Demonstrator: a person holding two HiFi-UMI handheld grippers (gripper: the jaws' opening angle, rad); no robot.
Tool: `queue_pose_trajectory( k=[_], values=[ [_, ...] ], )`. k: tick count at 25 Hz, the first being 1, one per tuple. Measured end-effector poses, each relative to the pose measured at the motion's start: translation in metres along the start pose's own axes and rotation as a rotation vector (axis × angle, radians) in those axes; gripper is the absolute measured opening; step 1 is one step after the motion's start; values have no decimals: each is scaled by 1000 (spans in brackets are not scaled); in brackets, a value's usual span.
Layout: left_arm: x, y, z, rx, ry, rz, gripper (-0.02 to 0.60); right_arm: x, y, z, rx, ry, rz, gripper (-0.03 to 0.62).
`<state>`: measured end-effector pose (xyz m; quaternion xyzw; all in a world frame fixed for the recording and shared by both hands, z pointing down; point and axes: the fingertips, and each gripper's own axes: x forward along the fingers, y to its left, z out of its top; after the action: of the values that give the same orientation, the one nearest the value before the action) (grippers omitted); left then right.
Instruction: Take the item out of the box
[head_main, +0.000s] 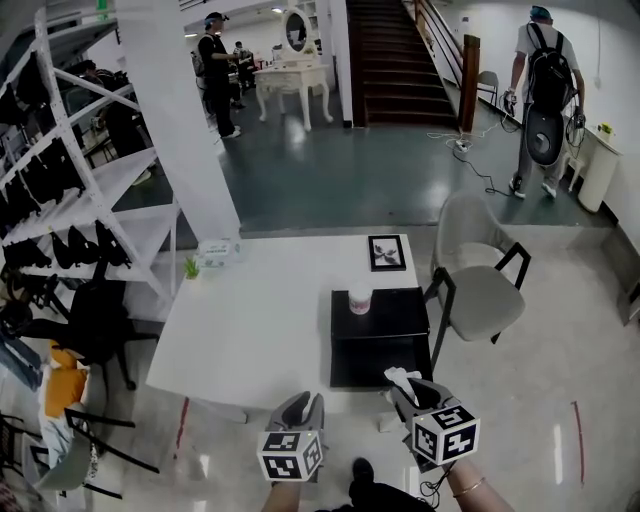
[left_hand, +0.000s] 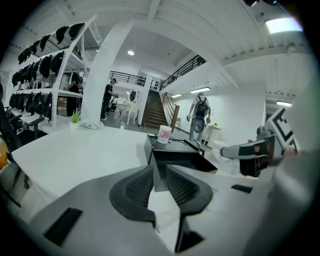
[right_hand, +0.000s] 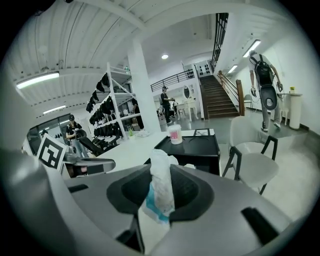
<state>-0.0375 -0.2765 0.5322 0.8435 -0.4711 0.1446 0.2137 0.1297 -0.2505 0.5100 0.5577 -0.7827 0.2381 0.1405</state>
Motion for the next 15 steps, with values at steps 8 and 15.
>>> queue_pose_trajectory(
  k=[8,15],
  values=[
    [2,-3,-1,4,4,-13,77,-17,-3,-6,45,-25,-26,104],
    [6,-10,1,10,2,-25,77,-24,-5,-11,44,-30,-33,98]
  ],
)
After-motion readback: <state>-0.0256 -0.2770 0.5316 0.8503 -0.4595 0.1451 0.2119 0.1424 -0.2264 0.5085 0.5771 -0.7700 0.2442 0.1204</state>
